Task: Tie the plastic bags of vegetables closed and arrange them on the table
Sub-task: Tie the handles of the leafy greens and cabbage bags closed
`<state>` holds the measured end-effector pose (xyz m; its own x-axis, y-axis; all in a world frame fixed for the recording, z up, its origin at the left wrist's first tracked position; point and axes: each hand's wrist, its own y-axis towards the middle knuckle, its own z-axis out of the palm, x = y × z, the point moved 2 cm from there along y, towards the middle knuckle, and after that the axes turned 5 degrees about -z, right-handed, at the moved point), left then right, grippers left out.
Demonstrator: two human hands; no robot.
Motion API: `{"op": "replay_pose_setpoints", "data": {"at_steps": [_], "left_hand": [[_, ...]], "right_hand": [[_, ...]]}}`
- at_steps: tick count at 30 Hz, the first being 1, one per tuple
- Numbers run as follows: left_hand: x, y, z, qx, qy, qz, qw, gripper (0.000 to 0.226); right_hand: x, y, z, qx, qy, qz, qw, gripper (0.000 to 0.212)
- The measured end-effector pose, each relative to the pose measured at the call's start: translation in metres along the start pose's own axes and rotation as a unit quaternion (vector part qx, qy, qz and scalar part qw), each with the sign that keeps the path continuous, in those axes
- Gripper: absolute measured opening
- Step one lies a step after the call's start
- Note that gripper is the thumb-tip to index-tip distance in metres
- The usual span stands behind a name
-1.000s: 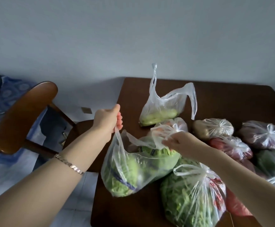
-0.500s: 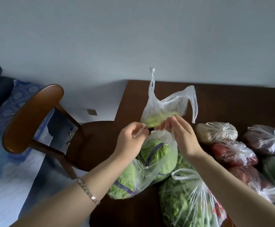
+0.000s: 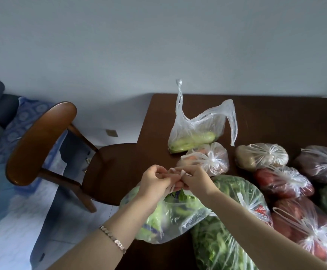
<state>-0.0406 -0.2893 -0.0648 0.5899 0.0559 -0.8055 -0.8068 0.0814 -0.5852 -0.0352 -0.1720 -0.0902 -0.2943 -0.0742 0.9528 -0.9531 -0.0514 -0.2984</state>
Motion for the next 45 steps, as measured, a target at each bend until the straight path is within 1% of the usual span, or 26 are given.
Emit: {"op": "replay_pose_setpoints", "data": {"at_steps": [1, 3, 6, 8, 10, 12, 14, 15, 16, 18, 20, 21, 22, 24, 25, 26, 28, 30, 31, 34, 35, 37, 38, 41, 43, 45], "left_hand": [[0.002, 0.002, 0.0, -0.005, -0.015, -0.012, 1.0, 0.028], [0.004, 0.006, 0.002, -0.006, -0.04, -0.035, 0.999, 0.031], [0.006, 0.01, 0.004, 0.002, -0.053, -0.059, 0.997, 0.016], [0.008, 0.013, 0.004, 0.014, -0.03, -0.061, 0.998, 0.002], [0.013, 0.014, 0.003, 0.02, -0.006, -0.052, 0.998, 0.007], [0.016, 0.016, 0.003, 0.025, 0.026, -0.038, 0.999, 0.011], [0.016, 0.017, 0.003, 0.025, 0.068, -0.011, 0.997, 0.015], [0.016, 0.018, 0.003, 0.023, 0.11, 0.014, 0.994, 0.015], [0.015, 0.017, 0.002, 0.019, 0.174, 0.047, 0.983, 0.016], [0.015, 0.015, -0.001, 0.02, 0.305, 0.119, 0.945, 0.017], [0.018, 0.011, -0.005, 0.041, 0.379, 0.17, 0.909, 0.019], [0.019, 0.01, -0.007, 0.05, 0.394, 0.188, 0.898, 0.02], [0.021, 0.01, -0.01, 0.053, 0.396, 0.199, 0.895, 0.022], [0.019, 0.01, -0.015, 0.043, 0.364, 0.199, 0.909, 0.022], [0.018, 0.011, -0.017, 0.032, 0.346, 0.193, 0.918, 0.02], [0.015, 0.013, -0.018, 0.018, 0.331, 0.188, 0.924, 0.018], [0.012, 0.016, -0.017, -0.007, 0.304, 0.176, 0.936, 0.016], [0.011, 0.019, -0.016, -0.019, 0.261, 0.14, 0.955, 0.011], [0.011, 0.021, -0.014, -0.019, 0.238, 0.111, 0.965, 0.008], [0.013, 0.02, -0.012, -0.01, 0.182, 0.037, 0.982, 0.008], [0.014, 0.021, -0.012, -0.013, 0.173, 0.023, 0.985, 0.01], [0.016, 0.024, -0.013, -0.026, 0.168, 0.0, 0.985, 0.011], [0.016, 0.025, -0.014, -0.029, 0.163, -0.011, 0.986, 0.01], [0.017, 0.026, -0.013, -0.034, 0.146, -0.037, 0.988, 0.011], [0.016, 0.025, -0.013, -0.05, 0.146, -0.033, 0.987, 0.014], [0.015, 0.025, -0.011, -0.07, 0.172, -0.015, 0.982, 0.014]], "right_hand": [[-0.002, -0.001, -0.002, -0.007, -0.009, -0.003, 1.0, 0.016], [-0.005, -0.002, -0.007, -0.025, 0.0, 0.0, 1.0, 0.016], [-0.011, -0.006, -0.01, -0.012, 0.045, 0.018, 0.999, 0.022], [-0.013, -0.011, -0.01, -0.003, 0.055, 0.01, 0.998, 0.021], [-0.014, -0.014, -0.009, -0.021, 0.039, -0.001, 0.999, 0.02], [-0.015, -0.016, -0.009, -0.052, 0.031, 0.0, 0.998, 0.025], [-0.017, -0.016, -0.009, -0.097, 0.036, 0.01, 0.995, 0.031], [-0.019, -0.015, -0.008, -0.123, 0.045, 0.014, 0.991, 0.031], [-0.02, -0.015, -0.007, -0.15, 0.052, 0.02, 0.987, 0.03], [-0.022, -0.014, -0.005, -0.192, 0.049, 0.034, 0.98, 0.027], [-0.024, -0.01, -0.003, -0.2, 0.006, 0.048, 0.979, 0.03], [-0.025, -0.007, -0.002, -0.184, -0.034, 0.052, 0.981, 0.032], [-0.025, -0.005, -0.001, -0.16, -0.077, 0.05, 0.983, 0.031], [-0.02, -0.003, 0.0, -0.124, -0.137, 0.032, 0.982, 0.012], [-0.017, -0.003, 0.0, -0.115, -0.156, 0.015, 0.981, 0.007], [-0.015, -0.005, 0.0, -0.101, -0.172, -0.005, 0.98, 0.009], [-0.01, -0.011, 0.002, -0.043, -0.207, -0.045, 0.976, 0.015], [-0.009, -0.018, 0.003, -0.001, -0.198, -0.071, 0.978, 0.017], [-0.01, -0.021, 0.002, -0.004, -0.175, -0.08, 0.981, 0.015], [-0.016, -0.024, -0.005, -0.052, -0.06, -0.086, 0.993, 0.03], [-0.017, -0.025, -0.005, -0.059, -0.044, -0.094, 0.993, 0.035], [-0.018, -0.026, -0.003, -0.065, -0.075, -0.116, 0.988, 0.041], [-0.018, -0.026, -0.003, -0.066, -0.101, -0.126, 0.985, 0.036], [-0.012, -0.025, 0.001, -0.065, -0.152, -0.171, 0.971, 0.01], [-0.01, -0.024, 0.002, -0.086, -0.216, -0.22, 0.947, 0.012], [-0.011, -0.024, 0.002, -0.106, -0.249, -0.25, 0.93, 0.019]]}}
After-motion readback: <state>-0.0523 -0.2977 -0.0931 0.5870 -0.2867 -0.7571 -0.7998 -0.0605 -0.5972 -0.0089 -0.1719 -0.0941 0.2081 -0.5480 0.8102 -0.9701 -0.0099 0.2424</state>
